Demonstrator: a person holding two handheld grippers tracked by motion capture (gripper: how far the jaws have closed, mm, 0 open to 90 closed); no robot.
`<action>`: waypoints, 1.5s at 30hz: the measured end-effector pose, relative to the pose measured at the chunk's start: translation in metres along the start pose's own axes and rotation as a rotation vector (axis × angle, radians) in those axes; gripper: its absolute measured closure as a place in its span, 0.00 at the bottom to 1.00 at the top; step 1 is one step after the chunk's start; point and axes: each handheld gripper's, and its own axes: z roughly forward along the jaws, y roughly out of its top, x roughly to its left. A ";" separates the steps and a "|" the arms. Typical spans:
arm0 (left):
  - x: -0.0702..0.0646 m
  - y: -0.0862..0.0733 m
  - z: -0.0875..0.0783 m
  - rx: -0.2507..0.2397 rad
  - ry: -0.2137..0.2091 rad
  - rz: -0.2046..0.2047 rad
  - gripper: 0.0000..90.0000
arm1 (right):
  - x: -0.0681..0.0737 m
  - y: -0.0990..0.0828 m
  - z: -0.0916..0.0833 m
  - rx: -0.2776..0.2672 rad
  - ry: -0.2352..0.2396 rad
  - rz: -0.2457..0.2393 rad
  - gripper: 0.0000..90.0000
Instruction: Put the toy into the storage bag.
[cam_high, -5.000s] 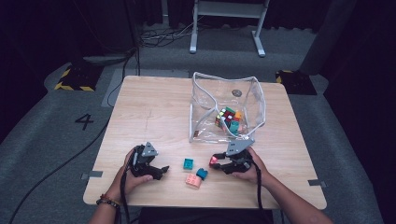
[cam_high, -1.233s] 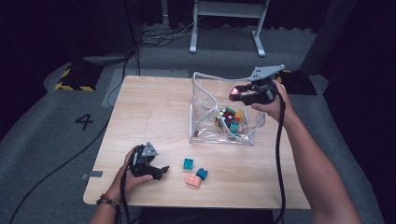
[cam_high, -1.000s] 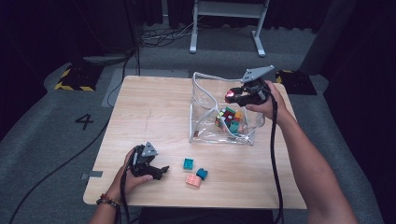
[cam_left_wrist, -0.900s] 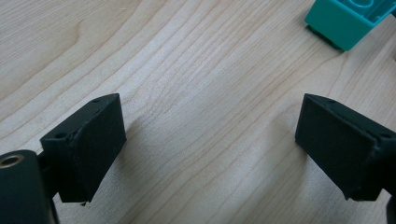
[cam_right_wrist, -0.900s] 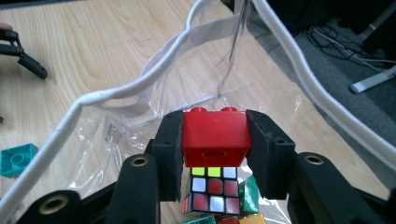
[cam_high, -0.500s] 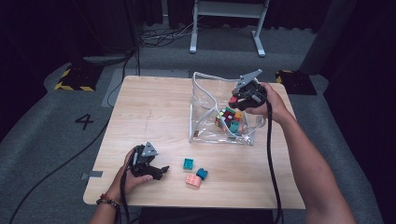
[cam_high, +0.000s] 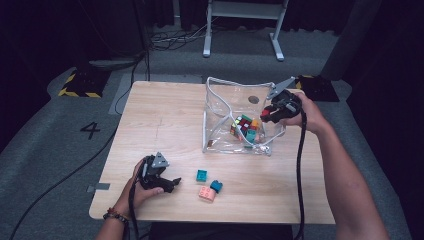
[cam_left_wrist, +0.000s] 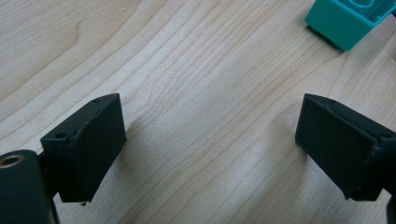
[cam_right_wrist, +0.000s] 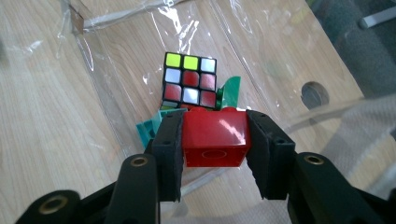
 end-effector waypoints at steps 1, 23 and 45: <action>0.000 0.000 0.000 0.001 0.000 0.000 0.10 | -0.001 -0.002 -0.002 0.011 -0.005 -0.003 0.66; 0.000 0.000 0.000 0.000 0.000 0.001 0.10 | 0.006 -0.016 -0.021 -0.132 0.004 0.075 0.60; 0.000 0.000 0.000 0.002 -0.004 -0.002 0.10 | 0.079 -0.053 -0.072 -0.516 -0.002 0.179 0.52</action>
